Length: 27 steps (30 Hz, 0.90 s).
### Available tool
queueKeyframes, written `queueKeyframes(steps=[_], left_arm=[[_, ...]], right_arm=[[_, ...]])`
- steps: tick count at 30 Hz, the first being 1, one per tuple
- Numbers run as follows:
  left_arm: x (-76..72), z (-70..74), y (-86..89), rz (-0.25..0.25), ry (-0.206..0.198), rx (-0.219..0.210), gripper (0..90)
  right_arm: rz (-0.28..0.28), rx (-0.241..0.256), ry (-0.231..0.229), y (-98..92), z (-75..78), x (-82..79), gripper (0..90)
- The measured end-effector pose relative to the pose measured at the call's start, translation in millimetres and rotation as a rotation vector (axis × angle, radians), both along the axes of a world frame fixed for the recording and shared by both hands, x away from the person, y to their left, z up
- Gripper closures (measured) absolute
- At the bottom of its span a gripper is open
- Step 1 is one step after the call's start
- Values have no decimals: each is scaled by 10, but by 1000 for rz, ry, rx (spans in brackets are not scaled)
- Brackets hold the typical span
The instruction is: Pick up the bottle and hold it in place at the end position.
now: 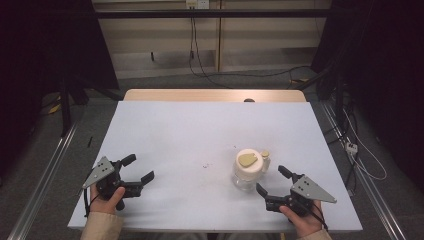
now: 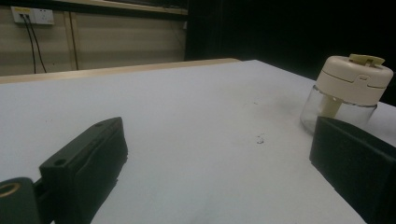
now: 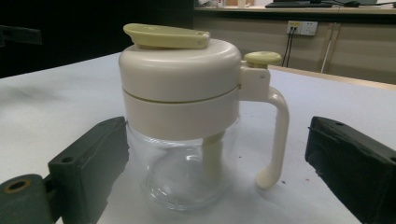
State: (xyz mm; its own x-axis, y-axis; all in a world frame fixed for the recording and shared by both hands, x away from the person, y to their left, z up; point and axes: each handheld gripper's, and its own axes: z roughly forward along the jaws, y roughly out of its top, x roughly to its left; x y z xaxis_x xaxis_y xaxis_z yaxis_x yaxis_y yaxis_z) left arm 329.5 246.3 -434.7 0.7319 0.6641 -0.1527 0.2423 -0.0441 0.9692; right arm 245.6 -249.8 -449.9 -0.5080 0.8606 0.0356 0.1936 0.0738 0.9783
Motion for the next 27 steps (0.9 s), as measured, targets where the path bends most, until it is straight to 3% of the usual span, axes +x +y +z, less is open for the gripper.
queueKeyframes(steps=[27], left_arm=[[-5,-3,-10,-2,4,2,34]], right_arm=[[44,2,29,241,-25,126,54]])
